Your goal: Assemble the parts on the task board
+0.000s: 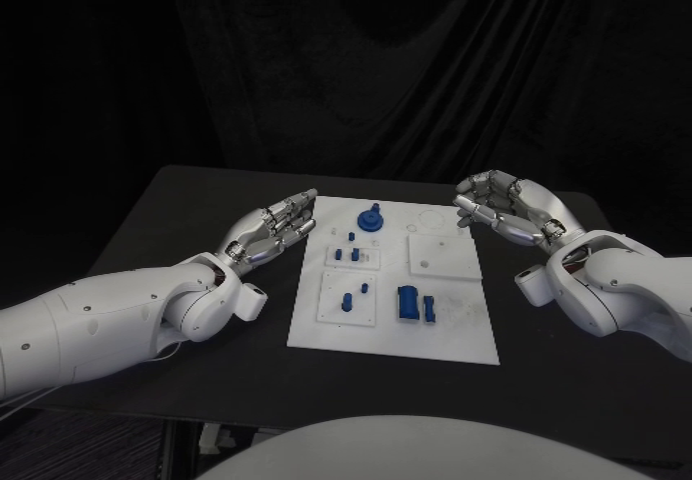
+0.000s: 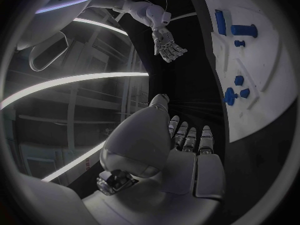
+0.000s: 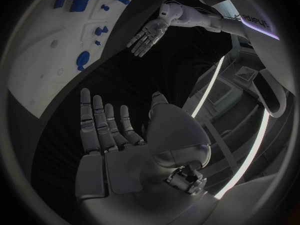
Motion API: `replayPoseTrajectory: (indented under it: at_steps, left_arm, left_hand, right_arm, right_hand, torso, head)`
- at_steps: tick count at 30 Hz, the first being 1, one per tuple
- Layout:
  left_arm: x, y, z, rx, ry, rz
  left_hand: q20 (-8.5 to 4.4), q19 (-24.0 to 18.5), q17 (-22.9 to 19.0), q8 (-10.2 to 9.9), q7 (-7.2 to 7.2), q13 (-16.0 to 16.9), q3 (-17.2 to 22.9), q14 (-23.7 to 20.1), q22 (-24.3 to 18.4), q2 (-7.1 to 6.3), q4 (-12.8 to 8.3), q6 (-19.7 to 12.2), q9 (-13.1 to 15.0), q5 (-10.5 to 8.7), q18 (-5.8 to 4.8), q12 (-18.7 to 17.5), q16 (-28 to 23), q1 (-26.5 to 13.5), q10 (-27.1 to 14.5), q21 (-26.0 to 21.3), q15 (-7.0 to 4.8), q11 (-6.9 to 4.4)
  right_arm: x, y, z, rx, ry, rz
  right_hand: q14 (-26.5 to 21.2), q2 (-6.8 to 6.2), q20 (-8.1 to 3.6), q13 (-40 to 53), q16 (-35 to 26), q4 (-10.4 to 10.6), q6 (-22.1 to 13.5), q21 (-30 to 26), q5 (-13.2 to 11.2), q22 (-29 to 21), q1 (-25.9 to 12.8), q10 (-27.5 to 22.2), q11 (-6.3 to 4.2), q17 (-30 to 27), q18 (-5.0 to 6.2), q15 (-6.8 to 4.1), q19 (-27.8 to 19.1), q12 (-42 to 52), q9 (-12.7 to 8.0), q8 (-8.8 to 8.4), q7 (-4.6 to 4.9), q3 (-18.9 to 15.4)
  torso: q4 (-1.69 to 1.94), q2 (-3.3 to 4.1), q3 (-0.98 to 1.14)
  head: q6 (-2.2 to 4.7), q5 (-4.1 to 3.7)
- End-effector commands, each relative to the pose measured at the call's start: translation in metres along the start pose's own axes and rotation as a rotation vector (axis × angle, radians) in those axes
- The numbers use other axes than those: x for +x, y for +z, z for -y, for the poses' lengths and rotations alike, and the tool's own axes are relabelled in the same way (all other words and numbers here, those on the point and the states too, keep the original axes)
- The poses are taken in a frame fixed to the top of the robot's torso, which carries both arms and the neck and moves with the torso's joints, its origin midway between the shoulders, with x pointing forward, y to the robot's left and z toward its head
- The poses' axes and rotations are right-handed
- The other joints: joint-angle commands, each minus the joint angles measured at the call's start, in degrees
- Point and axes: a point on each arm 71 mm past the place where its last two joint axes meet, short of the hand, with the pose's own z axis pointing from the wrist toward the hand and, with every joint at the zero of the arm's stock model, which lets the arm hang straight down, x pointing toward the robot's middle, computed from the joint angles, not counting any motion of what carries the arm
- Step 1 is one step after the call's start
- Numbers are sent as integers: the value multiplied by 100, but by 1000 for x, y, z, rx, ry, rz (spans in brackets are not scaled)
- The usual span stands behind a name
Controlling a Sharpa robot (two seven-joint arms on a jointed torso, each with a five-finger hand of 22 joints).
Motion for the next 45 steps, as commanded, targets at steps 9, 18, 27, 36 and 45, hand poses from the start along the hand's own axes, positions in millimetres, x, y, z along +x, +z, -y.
replayPoseTrajectory:
  at_steps: [9, 18, 27, 36, 45]
  left_arm:
    - [-1, 8, 8, 186, 22, 5]
    - [-2, 11, -5, -2, 20, 19]
    - [4, 25, 9, -3, 12, 159]
    - [16, 43, 37, -50, -35, 420]
    - [23, 49, 50, -94, -69, 538]
  left_hand:
    - [20, 6, -6, -12, 76, -7, 2, -14, -27, 58, 15, 57, 8, -35, -14, -27, -21, -31, -37, -29, 13, -34]
    - [-190, -33, -6, -205, -82, -168, 302, -14, -138, -313, -570, -513, -184, -1213, -279, -394, -21, -3207, -263, -64, -92, -162]
    - [-605, -33, -6, -205, -82, -168, 834, -14, -138, -523, -908, -851, -184, -1881, -439, -605, -21, -4988, -263, -64, -92, -162]
    - [-605, -33, -6, -205, -82, -168, 834, -14, -138, -992, -1147, -1078, -184, -2357, -931, -1076, -21, -6261, -263, -64, -92, -162]
    - [-605, -33, -6, -205, -82, -168, 834, -14, -138, -992, -1653, -1579, -184, -2663, -931, -1076, -21, -7079, -263, -64, -92, -162]
  right_arm:
    - [2, -5, 4, -120, 60, 59]
    - [6, -2, 6, -87, 65, 41]
    - [17, 19, 0, -31, 193, 151]
    - [42, 48, -7, 110, 430, 317]
    - [51, 56, -9, 167, 509, 362]
  right_hand:
    - [-628, 291, -26, -811, 75, -16, -197, -30, 55, -940, 804, -296, -64, -510, 48, 2, -735, 391, -807, 641, -87, 554]
    - [-1422, -665, -618, -2012, -1215, -622, -424, -396, -512, -2167, -1781, -586, -626, -1064, -204, -455, -2040, -1553, -1856, -1188, -307, 2211]
    - [-1833, -665, -902, -2589, -1934, -948, -907, -396, -847, -2750, -3210, -1113, -908, -1333, -271, -725, -2740, -2614, -2328, -2176, -763, 1885]
    - [-2156, -665, -1119, -3033, -2489, -1202, -907, -396, -1106, -3200, -4311, -1113, -1127, -1540, -676, -1298, -3281, -3433, -2692, -2937, -763, 1631]
    - [-2377, -665, -1556, -3305, -2831, -1668, -907, -396, -1615, -3477, -4988, -1113, -1564, -1953, -676, -1298, -3611, -3934, -2915, -3405, -763, 1085]
  torso:
    - [-60, -59, 46]
    - [-67, -69, 51]
    - [-125, -99, 118]
    - [-230, -153, 238]
    - [-269, -172, 282]
  head:
    - [-1, 21]
    - [36, 22]
    - [478, -53]
    - [1270, -187]
    - [1560, -237]
